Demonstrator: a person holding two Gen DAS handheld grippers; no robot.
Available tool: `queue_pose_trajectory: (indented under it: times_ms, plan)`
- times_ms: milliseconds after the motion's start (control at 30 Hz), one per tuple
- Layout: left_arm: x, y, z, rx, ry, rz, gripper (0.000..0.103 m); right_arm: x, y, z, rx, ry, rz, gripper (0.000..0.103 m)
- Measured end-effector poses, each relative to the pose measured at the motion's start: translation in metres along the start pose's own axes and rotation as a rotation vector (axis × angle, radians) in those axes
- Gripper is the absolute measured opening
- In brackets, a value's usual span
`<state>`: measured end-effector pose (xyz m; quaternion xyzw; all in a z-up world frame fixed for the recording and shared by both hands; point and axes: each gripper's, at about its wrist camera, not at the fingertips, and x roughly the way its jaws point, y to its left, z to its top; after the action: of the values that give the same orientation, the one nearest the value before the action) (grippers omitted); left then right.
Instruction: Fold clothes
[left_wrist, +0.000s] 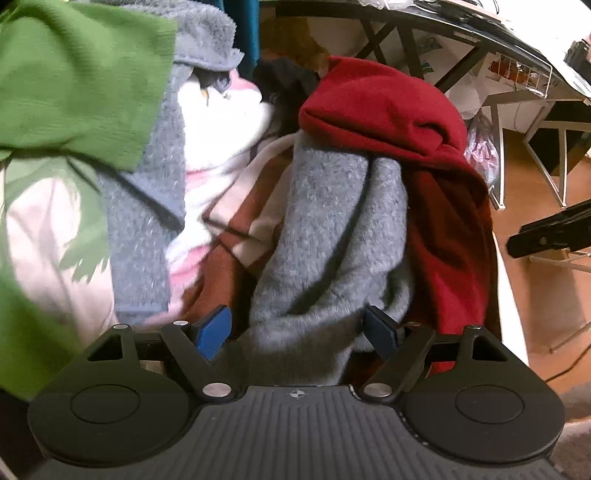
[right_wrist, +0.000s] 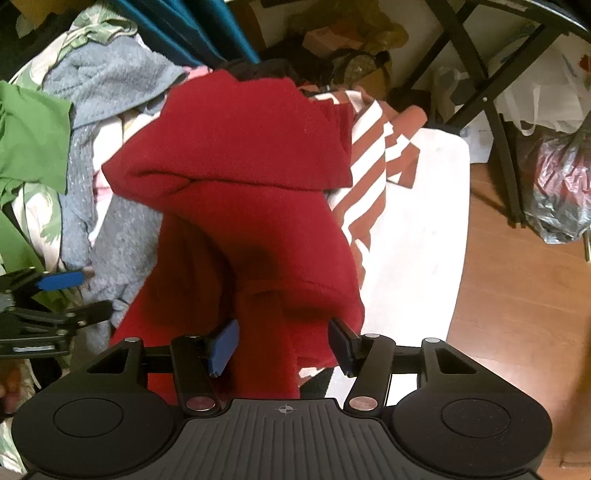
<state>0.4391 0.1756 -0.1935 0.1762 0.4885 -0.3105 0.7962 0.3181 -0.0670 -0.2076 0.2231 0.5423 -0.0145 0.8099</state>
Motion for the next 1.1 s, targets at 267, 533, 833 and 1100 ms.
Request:
queue_pose_trajectory:
  times_ms: [267,533,833,1100]
  plan:
    - [0.000,0.019,-0.002,-0.074,0.000,-0.075,0.030,-0.006,0.050,0.031,-0.173,-0.113,-0.026,0.074]
    - [-0.025,0.041,0.003,-0.112,-0.047,-0.131,0.013,0.040,0.090,0.061,-0.290,-0.093,-0.114,0.056]
    - [-0.015,0.039,0.005,-0.119,-0.007,-0.160,0.024,0.007,0.018,0.037,-0.017,-0.117,-0.156,0.011]
    - [0.001,0.033,0.016,-0.134,0.007,-0.184,0.024,0.020,-0.008,0.006,0.073,-0.017,-0.151,0.011]
